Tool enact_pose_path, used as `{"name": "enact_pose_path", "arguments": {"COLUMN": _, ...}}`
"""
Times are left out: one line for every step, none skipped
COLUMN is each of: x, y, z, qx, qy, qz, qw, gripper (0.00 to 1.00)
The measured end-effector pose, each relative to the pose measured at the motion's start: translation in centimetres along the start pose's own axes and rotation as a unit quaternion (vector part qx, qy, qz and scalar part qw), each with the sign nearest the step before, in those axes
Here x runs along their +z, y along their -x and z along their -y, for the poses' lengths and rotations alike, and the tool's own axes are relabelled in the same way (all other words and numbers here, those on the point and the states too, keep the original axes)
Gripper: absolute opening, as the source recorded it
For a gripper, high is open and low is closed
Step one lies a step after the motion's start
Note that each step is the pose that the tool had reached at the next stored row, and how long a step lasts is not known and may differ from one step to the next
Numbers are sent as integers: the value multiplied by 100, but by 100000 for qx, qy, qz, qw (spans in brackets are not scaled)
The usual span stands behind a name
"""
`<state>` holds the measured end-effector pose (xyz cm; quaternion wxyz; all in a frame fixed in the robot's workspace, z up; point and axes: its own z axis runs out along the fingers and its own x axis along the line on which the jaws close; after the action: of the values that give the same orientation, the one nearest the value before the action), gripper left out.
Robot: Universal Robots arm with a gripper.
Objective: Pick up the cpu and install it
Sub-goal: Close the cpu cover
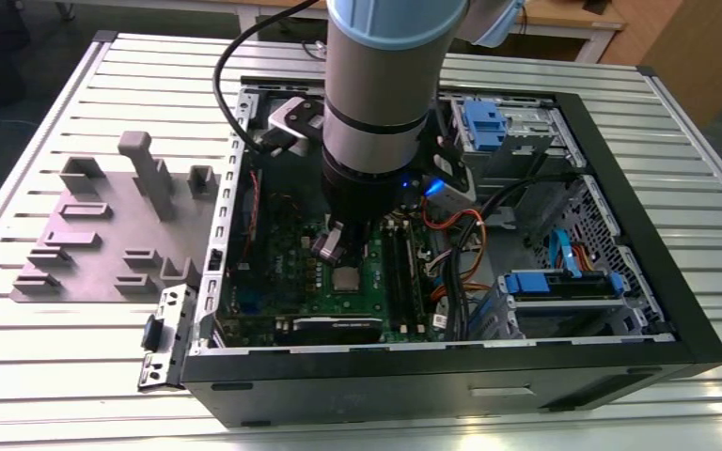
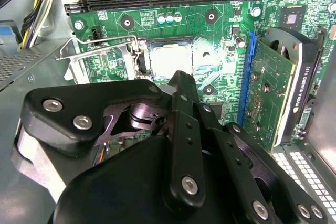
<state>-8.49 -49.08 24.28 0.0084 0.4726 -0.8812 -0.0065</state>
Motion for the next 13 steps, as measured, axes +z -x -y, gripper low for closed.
{"name": "enact_pose_path", "arguments": {"x": 0, "y": 0, "z": 0, "qx": -62, "qy": -2, "qz": -1, "qw": 100000, "gripper": 11}}
{"name": "enact_pose_path", "arguments": {"x": 0, "y": 0, "z": 0, "qx": -113, "qy": -1, "qz": -2, "qw": 100000, "gripper": 11}}
{"name": "enact_pose_path", "arguments": {"x": 0, "y": 0, "z": 0, "qx": -169, "qy": -1, "qz": -4, "qw": 100000, "gripper": 11}}
{"name": "enact_pose_path", "arguments": {"x": 0, "y": 0, "z": 0, "qx": -223, "qy": -2, "qz": -4, "qw": 100000, "gripper": 11}}
{"name": "enact_pose_path", "arguments": {"x": 0, "y": 0, "z": 0, "qx": -277, "qy": -1, "qz": -5, "qw": 100000, "gripper": 11}}
{"name": "enact_pose_path", "arguments": {"x": 0, "y": 0, "z": 0, "qx": -331, "qy": -2, "qz": -6, "qw": 99999, "gripper": 11}}
{"name": "enact_pose_path", "arguments": {"x": 0, "y": 0, "z": 0, "qx": -386, "qy": -3, "qz": -5, "qw": 99999, "gripper": 11}}
{"name": "enact_pose_path", "arguments": {"x": 0, "y": 0, "z": 0, "qx": -440, "qy": -4, "qz": -7, "qw": 99999, "gripper": 11}}
{"name": "enact_pose_path", "arguments": {"x": 0, "y": 0, "z": 0, "qx": -497, "qy": -3, "qz": -7, "qw": 99999, "gripper": 11}}
{"name": "enact_pose_path", "arguments": {"x": 0, "y": 0, "z": 0, "qx": -549, "qy": -5, "qz": -9, "qw": 99998, "gripper": 11}}
{"name": "enact_pose_path", "arguments": {"x": 0, "y": 0, "z": 0, "qx": -574, "qy": -4, "qz": -10, "qw": 99998, "gripper": 11}}
{"name": "enact_pose_path", "arguments": {"x": 0, "y": 1, "z": 1, "qx": -614, "qy": -5, "qz": -10, "qw": 99998, "gripper": 11}}
{"name": "enact_pose_path", "arguments": {"x": 0, "y": 4, "z": 5, "qx": -680, "qy": -5, "qz": -7, "qw": 99998, "gripper": 11}}
